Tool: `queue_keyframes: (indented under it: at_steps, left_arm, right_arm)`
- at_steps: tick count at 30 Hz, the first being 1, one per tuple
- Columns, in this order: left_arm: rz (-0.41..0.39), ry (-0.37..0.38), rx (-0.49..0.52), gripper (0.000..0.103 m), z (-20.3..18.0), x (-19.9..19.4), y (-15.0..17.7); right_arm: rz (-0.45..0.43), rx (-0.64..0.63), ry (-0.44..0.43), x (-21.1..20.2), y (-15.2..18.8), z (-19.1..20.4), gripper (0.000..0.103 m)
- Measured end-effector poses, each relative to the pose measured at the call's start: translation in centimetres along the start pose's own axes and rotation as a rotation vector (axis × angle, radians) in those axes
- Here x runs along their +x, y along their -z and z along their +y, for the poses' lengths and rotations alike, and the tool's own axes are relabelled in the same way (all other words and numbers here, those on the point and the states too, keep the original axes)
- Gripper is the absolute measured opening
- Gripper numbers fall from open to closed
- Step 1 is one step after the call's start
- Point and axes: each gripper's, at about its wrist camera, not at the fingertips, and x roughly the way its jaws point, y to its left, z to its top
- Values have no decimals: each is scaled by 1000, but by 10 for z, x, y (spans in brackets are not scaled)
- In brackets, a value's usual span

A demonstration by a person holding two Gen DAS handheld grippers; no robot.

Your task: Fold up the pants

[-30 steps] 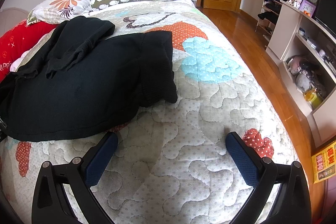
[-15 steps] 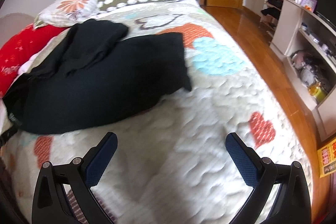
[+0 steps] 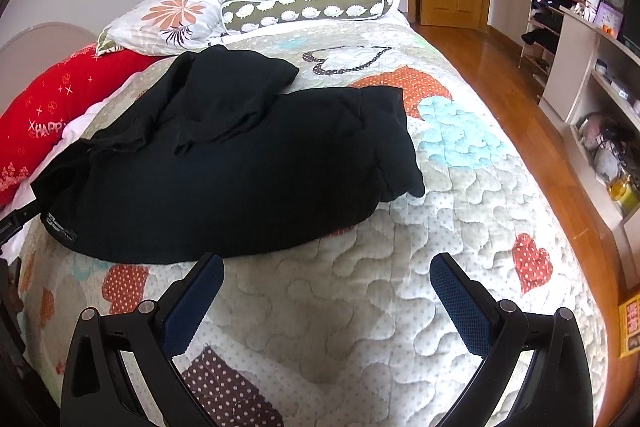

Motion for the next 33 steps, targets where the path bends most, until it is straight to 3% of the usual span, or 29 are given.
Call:
queue_keyframes:
  at_steps: [4, 9, 13, 20, 21, 23, 25, 27, 28, 30, 33]
  left_arm:
    - [25, -20, 43, 103, -3, 14, -7]
    - [3, 4, 62, 103, -10, 21, -13]
    - [25, 29, 87, 103, -17, 32, -16]
    - [48, 78, 39, 103, -12, 42, -24]
    - [52, 84, 30, 103, -12, 44, -24]
    - [64, 113, -4, 100, -8, 48, -25]
    - [71, 153, -37, 80, -6, 50, -25]
    - [100, 192, -61, 33, -7, 54, -24]
    - [115, 193, -66, 27, -8, 56, -23]
    - [102, 176, -61, 14, -10, 52, -21]
    - [80, 199, -99, 9, -4, 38, -22]
  right_arm:
    - [0, 17, 17, 1, -1, -11, 103]
    - [10, 90, 32, 7, -3, -37, 103]
    - [18, 152, -3, 19, -9, -50, 103]
    - [-4, 144, -8, 43, -29, -43, 103]
    - [-13, 143, -13, 45, -33, -41, 101]
    - [-25, 137, -24, 48, -39, -37, 88]
    - [-35, 133, -23, 51, -44, -35, 60]
    - [-46, 144, -56, 52, -46, -35, 44]
    - [-52, 150, -76, 51, -46, -36, 31]
    - [-63, 181, -135, 45, -47, -41, 20]
    - [-77, 249, -208, 30, -45, -51, 17]
